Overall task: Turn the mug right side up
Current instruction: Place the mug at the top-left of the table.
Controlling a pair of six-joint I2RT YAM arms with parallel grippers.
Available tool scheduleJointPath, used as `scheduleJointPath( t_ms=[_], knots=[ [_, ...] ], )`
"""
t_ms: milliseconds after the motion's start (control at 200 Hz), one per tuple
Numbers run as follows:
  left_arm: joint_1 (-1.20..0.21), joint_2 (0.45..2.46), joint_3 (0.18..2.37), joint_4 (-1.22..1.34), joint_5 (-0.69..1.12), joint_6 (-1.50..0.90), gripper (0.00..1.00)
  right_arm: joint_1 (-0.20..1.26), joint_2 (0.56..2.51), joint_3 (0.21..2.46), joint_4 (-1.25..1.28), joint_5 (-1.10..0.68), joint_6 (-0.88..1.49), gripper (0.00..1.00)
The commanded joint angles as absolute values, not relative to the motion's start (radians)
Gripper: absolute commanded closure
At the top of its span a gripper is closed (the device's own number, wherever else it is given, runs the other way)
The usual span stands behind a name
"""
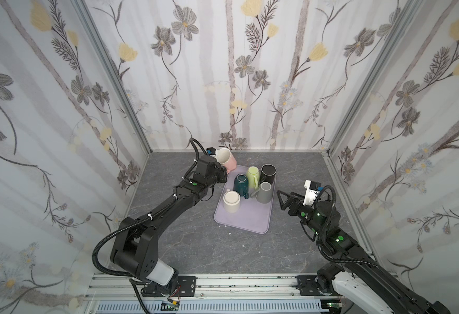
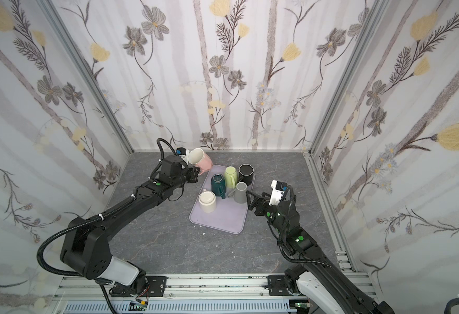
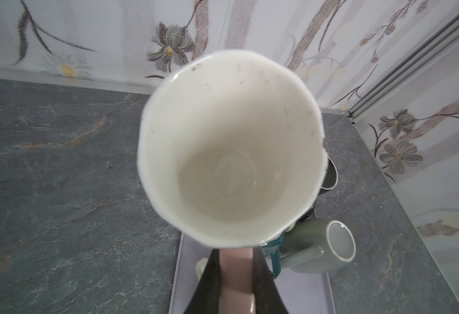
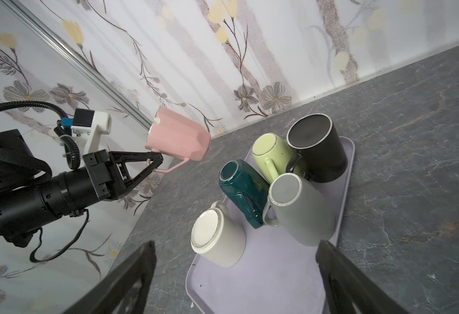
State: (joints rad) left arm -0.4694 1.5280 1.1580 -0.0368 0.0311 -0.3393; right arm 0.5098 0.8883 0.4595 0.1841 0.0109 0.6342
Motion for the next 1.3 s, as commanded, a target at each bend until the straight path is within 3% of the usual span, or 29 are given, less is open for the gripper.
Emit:
scheduleJointPath(
  t_ms=[0, 140, 859, 1294],
  knots=[
    [-0.454, 1.546, 1.205, -0.014, -0.021, -0.298, 1.0, 0.504, 0.868, 0.436, 0.161, 0.046, 0.616, 0.04],
    [-0.433, 1.588, 1.245, -0.058, -0.038, -0.281, 1.0, 0.49, 0.844, 0.406, 0.161, 0.054, 0.613, 0.0],
    [-0.347, 1.921, 1.535, -0.266, -0.28, -0.189, 1.0, 0.455, 0.867, 0.368, 0.152, 0.018, 0.58, 0.0],
    [-0.324, 2.1, 1.646, -0.197, -0.34, -0.155, 1.0, 0.439, 0.96, 0.376, 0.181, -0.029, 0.565, 0.0]
  ],
)
